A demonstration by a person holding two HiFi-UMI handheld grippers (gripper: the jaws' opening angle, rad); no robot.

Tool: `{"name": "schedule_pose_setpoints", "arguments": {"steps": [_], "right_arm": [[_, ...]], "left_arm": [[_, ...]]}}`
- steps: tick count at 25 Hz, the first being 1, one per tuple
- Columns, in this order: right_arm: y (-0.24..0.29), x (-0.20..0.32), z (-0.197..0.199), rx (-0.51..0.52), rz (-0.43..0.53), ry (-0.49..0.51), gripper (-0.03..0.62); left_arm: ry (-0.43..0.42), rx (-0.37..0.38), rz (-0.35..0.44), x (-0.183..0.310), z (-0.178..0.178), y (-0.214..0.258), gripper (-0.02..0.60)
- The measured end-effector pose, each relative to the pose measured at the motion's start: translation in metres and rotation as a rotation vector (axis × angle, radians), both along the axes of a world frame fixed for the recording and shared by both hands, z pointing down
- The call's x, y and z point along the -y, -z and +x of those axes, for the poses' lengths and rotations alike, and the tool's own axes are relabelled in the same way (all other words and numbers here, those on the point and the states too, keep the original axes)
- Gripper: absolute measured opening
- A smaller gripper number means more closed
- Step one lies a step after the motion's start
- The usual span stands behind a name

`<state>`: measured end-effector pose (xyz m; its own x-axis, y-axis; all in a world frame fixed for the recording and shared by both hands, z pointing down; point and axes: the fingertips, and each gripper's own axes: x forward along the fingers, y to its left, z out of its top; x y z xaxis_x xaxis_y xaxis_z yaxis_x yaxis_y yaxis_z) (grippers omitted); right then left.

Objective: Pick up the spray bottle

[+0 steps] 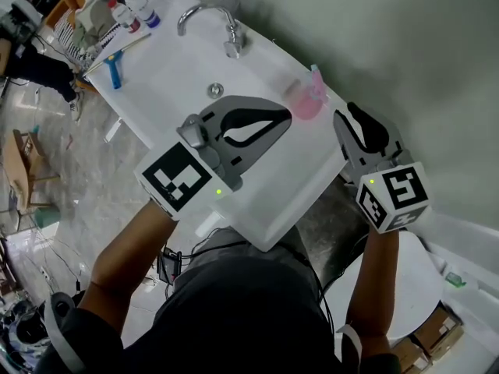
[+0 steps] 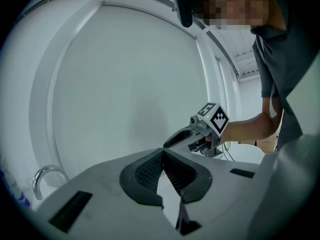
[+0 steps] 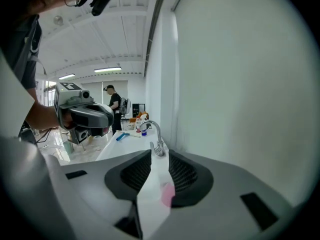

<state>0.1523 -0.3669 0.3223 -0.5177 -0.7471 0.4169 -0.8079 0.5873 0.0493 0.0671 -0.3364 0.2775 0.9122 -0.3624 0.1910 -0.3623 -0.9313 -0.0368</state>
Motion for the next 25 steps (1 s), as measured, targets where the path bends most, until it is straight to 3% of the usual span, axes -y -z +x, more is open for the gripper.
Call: {"name": "schedule_pose_setpoints", "arguments": {"steps": [11,25], "right_arm": [[-0.082,0.065,-0.002,0.007,-0.157,0.037,0.217],[-0.151,0.098,-0.009,-0.007,-0.262,0.066,0.235]], "left_arm": [[0.084,0.045,-0.084,0.039,0.001,-0.042,0.005],[0.13,0.07,-0.153,0.055,0.001,-0.082,0.005]]}}
